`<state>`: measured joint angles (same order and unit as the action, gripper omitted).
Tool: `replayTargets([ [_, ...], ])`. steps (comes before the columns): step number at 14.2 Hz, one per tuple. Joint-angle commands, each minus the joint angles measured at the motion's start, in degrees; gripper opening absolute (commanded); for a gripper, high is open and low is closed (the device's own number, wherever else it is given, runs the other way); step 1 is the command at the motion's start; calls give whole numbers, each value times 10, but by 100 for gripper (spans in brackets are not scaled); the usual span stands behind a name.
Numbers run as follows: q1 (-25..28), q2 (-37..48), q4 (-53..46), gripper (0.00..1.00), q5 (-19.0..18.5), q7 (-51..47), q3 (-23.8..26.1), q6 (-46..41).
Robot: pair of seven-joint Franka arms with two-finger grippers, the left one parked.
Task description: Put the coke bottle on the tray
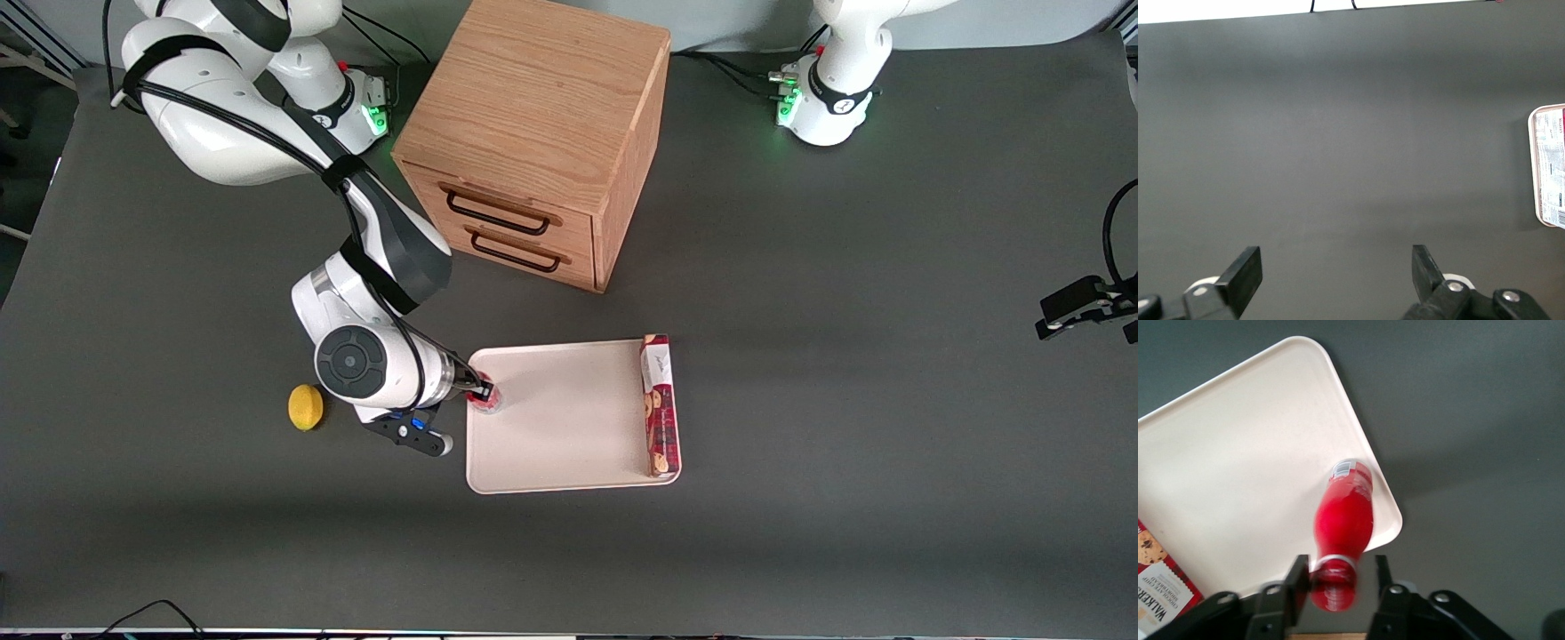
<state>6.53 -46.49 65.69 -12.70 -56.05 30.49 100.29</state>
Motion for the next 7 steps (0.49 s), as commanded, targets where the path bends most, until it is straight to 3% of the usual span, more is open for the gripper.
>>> replayTargets([
  [1, -10, 38, -3, 100, -14, -17, 15, -24],
  [5, -27, 154, -3, 100, -12, 17, 16, -112],
  [7, -48, 219, -2, 100, -9, 127, 14, -184],
])
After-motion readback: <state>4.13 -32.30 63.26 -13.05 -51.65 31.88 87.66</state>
